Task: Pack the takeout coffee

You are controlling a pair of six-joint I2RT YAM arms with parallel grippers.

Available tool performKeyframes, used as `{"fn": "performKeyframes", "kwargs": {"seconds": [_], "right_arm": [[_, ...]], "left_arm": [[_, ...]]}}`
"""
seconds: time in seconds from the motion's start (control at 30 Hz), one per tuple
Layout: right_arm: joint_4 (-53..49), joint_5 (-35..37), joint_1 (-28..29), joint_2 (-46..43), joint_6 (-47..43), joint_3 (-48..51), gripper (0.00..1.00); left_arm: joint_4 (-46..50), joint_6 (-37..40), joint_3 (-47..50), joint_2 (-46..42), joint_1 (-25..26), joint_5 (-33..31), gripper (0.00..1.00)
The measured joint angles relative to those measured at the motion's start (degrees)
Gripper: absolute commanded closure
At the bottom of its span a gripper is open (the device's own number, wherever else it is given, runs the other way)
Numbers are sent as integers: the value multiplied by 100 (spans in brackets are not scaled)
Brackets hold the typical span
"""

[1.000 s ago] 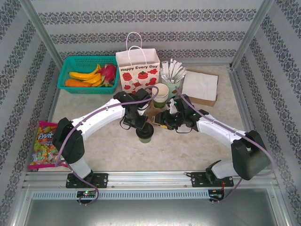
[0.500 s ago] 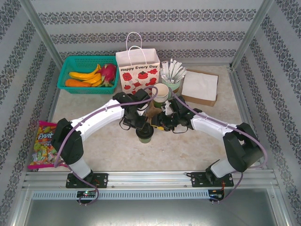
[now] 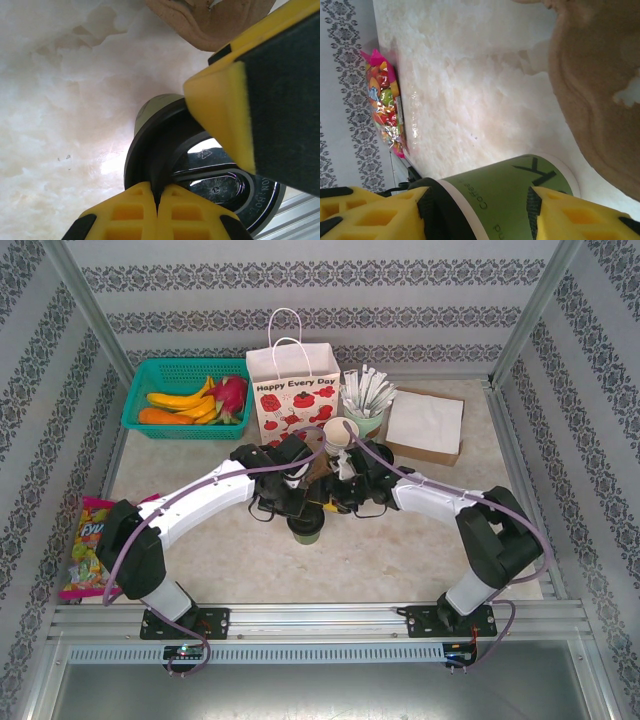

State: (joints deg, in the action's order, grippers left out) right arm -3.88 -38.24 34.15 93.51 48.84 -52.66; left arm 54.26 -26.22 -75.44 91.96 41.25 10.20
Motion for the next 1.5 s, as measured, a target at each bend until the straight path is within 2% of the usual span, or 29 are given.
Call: {"fn": "performKeyframes", "kwargs": {"seconds": [0.17, 0.37, 0.5, 0.57, 0.83, 1.07, 1.5], "right_arm": [[208, -7, 79, 144, 4, -52, 46], [-31, 354, 164, -79, -46, -28, 36], [-297, 793, 205, -684, -157, 175, 20], [-369, 957, 173, -1071, -271, 369, 3], [-413, 1364, 160, -1954, -442, 1220, 2], [-81, 1375, 164, -2614, -846, 1915, 2], [750, 1318, 509, -2393, -1357, 2083, 2]], "left_arm": [[-13, -44, 4, 2, 9, 4, 100], [-33, -138, -20, 4, 127, -98, 100], [-61, -219, -39, 9, 184, -201, 100], [-70, -286, -85, 42, 188, -282, 100], [-61, -728, -186, 114, 188, -525, 100], [44, -1141, -350, 245, 188, -643, 100], [83, -1357, -452, 343, 188, -640, 100]]}}
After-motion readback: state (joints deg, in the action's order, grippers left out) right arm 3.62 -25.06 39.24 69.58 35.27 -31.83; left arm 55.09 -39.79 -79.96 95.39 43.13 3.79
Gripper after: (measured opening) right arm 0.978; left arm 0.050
